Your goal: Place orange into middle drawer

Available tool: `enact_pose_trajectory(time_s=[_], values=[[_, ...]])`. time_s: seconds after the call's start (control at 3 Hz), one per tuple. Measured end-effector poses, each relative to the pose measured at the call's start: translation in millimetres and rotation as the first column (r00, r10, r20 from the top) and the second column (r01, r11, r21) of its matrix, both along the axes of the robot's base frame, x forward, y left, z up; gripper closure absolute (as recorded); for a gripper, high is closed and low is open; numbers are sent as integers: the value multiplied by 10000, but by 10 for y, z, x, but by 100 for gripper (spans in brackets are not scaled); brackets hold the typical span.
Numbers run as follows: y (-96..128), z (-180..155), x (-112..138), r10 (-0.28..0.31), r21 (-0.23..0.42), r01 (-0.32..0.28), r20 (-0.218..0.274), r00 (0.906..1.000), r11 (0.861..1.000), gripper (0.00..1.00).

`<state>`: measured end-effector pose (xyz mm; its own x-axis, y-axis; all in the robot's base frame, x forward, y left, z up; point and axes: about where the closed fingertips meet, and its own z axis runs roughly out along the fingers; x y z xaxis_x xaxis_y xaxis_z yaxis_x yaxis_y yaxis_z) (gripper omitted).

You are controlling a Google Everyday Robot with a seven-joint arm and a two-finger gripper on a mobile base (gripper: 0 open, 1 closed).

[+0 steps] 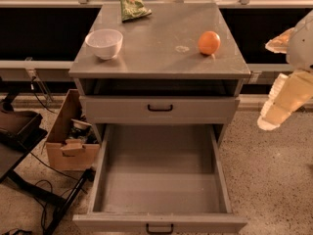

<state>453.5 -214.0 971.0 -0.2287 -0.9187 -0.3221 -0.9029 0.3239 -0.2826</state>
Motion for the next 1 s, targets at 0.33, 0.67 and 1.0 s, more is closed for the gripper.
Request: enact_pose_trajectory(time_s=[0.33,0.67,1.0], values=[[-122,-116,255,-659,2015,461,928,9935,9784,0],[-209,-71,693,-1259,3882,330,2164,9681,9210,0],[-242,74,1245,-2167,5484,-4,3311,9184,8362,0]])
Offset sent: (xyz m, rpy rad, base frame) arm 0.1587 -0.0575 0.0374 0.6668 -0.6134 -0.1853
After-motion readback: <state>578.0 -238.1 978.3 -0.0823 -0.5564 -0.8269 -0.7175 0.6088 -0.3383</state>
